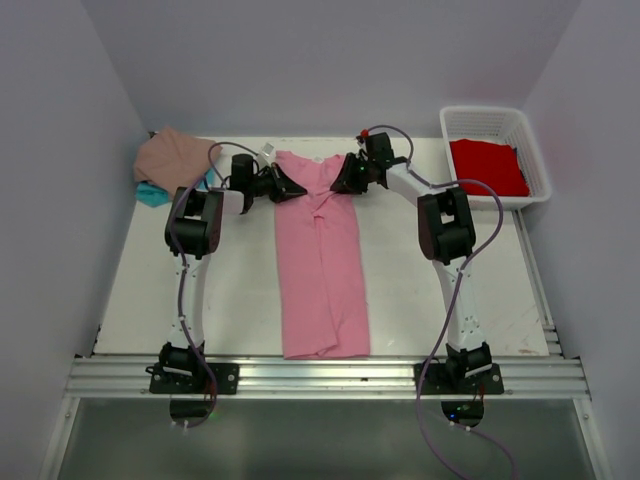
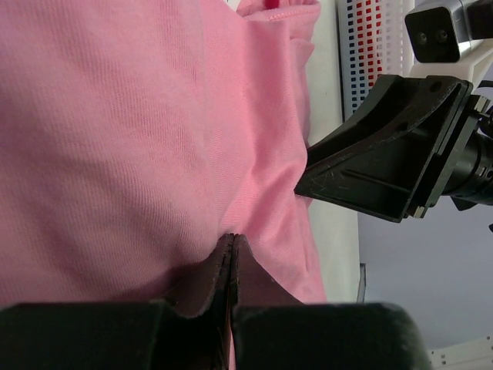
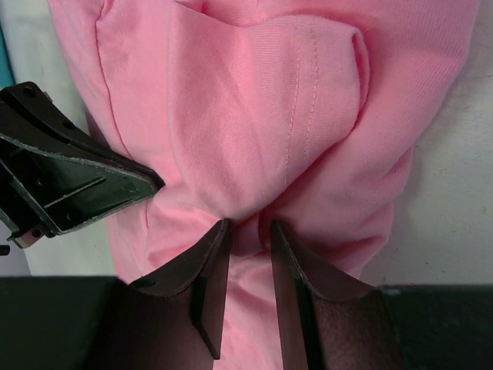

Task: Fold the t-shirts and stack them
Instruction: Grab the bottom of the folded rectangular tshirt with both arms

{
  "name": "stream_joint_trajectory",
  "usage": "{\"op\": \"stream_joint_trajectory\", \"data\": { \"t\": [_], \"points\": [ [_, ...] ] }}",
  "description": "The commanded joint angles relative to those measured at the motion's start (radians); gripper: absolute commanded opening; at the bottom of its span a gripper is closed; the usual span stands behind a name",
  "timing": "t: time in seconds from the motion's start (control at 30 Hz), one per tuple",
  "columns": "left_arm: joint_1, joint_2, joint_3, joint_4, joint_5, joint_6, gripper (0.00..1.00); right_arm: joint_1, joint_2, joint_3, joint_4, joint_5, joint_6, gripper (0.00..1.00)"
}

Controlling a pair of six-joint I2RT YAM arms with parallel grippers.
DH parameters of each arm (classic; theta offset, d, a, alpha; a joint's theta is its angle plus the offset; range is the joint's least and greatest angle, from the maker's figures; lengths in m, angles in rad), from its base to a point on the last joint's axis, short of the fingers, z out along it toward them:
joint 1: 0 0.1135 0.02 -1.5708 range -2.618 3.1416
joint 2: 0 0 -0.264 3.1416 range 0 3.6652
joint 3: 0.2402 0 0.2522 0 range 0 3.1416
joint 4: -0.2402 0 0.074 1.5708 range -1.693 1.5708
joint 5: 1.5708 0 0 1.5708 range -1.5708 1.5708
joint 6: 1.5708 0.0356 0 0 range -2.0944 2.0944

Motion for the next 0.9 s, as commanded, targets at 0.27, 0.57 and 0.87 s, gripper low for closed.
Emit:
{"op": "stream_joint_trajectory", "data": {
  "t": [0.27, 0.57, 0.87],
  "points": [
    [0.026, -0.019, -0.022, 0.015, -0.002, 0.002, 0.00, 0.005, -0.084, -0.022, 0.013, -0.030, 0.008, 0.31],
    [0.028, -0.014, -0.030, 0.026, 0.002, -0.003, 0.00, 0.006, -0.144, -0.082, 0.046, -0.053, 0.003, 0.35],
    [0.028, -0.020, -0.038, 0.036, 0.009, -0.011, 0.00, 0.005, -0.053, 0.017, 0.006, -0.055, 0.004, 0.33]
  ]
}}
